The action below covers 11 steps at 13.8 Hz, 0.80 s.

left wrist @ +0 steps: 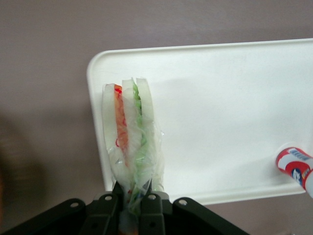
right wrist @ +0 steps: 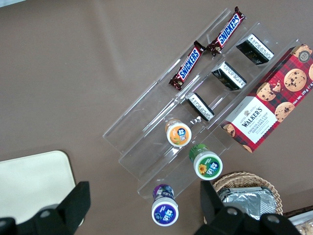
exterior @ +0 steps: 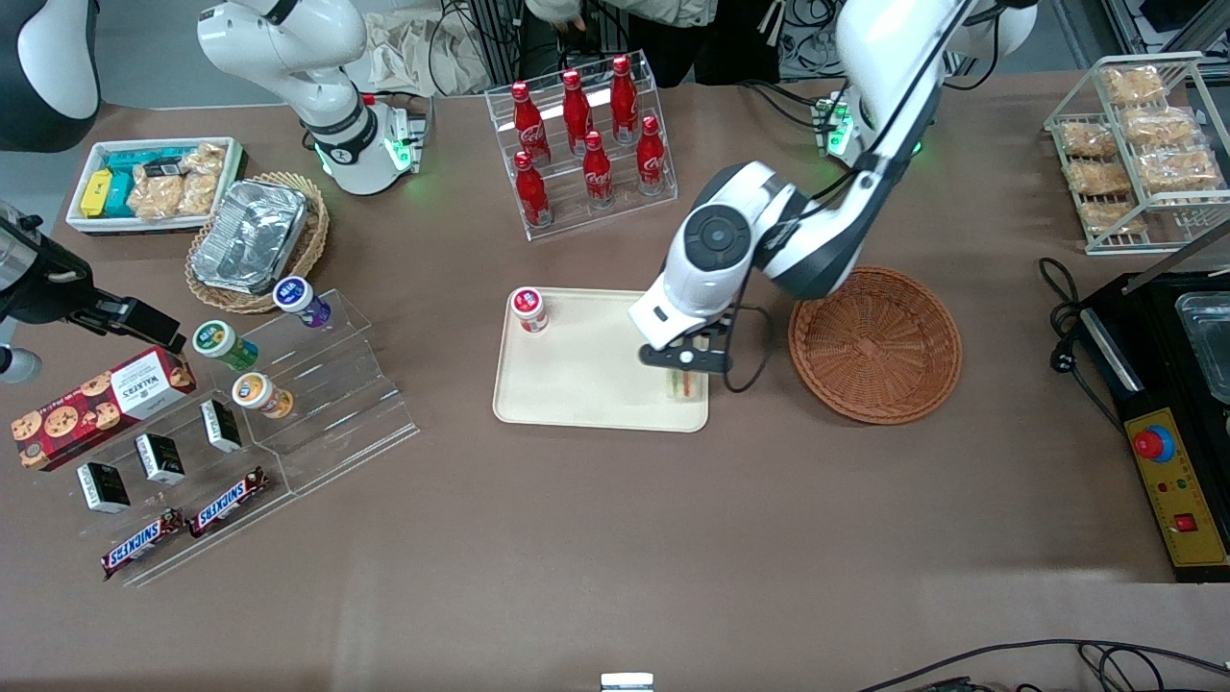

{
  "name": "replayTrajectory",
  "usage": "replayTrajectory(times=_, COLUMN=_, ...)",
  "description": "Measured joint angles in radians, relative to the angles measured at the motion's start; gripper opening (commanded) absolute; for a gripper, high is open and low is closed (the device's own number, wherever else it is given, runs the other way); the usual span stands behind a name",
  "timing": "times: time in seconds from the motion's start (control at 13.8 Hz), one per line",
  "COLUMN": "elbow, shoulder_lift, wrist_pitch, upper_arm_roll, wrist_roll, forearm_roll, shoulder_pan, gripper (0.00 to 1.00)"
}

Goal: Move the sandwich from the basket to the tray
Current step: 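Carry the sandwich over the cream tray and lower it onto the tray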

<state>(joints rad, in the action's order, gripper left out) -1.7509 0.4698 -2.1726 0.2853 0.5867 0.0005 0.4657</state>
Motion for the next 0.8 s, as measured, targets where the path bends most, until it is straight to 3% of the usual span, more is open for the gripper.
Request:
replayTrajectory(times=0.22, elbow=0.0, shoulder_lift=0.056, wrist_pitch=-0.059, upper_arm_roll=0.0, wrist_roll=0.006, forearm_roll=0.002, shoulder_pan=0.011, gripper=0.0)
replayTrajectory(times=0.29, elbow=0.0, shoulder_lift=0.065, wrist_pitch=-0.065, upper_arm_roll=-0.002, wrist_roll=0.007, forearm_roll=0.002, shoulder_pan=0.011, gripper=0.22)
replayTrajectory(times=0.44, elbow=0.0, shoulder_lift=0.07, wrist_pitch=-0.067, upper_arm_roll=-0.009, wrist_roll=0.007, forearm_roll=0.003, shoulder_pan=0.011, gripper=0.98)
replayTrajectory(times=0.8, elbow=0.005, shoulder_lift=0.049, wrist_pitch=-0.039, upper_arm_roll=-0.046, wrist_roll=0.011, forearm_roll=0.004, shoulder_pan=0.009, gripper=0.99)
